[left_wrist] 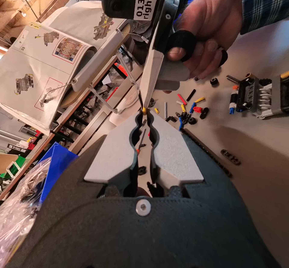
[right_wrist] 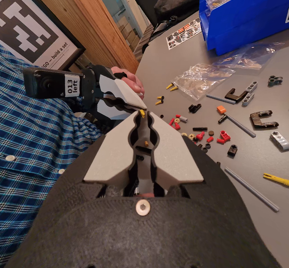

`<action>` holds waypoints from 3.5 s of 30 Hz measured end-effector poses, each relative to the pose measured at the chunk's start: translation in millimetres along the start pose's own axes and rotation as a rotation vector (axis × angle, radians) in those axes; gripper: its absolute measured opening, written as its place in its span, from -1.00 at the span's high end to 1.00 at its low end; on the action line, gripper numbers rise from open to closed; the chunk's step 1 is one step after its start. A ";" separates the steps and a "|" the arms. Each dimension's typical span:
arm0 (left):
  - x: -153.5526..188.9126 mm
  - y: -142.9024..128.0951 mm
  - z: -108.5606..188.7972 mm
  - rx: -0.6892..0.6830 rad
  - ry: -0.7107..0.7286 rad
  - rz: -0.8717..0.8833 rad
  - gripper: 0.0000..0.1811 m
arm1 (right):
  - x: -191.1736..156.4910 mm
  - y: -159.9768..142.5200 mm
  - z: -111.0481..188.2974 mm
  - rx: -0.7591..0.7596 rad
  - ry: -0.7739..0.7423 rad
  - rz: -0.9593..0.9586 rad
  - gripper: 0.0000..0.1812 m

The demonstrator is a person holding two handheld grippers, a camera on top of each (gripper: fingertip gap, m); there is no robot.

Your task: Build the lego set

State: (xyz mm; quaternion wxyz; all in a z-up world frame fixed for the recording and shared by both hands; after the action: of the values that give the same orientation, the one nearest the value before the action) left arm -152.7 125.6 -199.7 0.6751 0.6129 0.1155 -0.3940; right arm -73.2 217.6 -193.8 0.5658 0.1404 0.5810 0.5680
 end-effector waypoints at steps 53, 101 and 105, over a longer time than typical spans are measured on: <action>8.7 -52.2 -70.0 -0.339 -0.639 0.269 0.63 | 58.1 -15.7 -23.7 -0.830 -0.367 0.454 0.99; 13.4 -54.3 -73.1 -0.360 -0.619 0.253 0.67 | 55.3 -19.7 -29.4 -0.840 -0.417 0.493 0.99; 13.1 -54.7 -72.8 -0.362 -0.619 0.252 0.68 | 55.6 -20.1 -28.7 -0.828 -0.413 0.481 0.98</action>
State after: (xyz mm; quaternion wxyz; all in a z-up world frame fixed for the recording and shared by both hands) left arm -157.0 190.8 -264.5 0.8186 0.3452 -0.1023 -0.4476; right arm -104.8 241.7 -246.2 0.5303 0.1434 0.1356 0.8245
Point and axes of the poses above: each gripper's, where its closed fingertips meet, z back along the fingers, y out of its top, x = y × z across the jaws, the point moved 7 cm from there along z, back along the fingers, and after that the axes turned 4 degrees about -x, right-handed, at the moved point
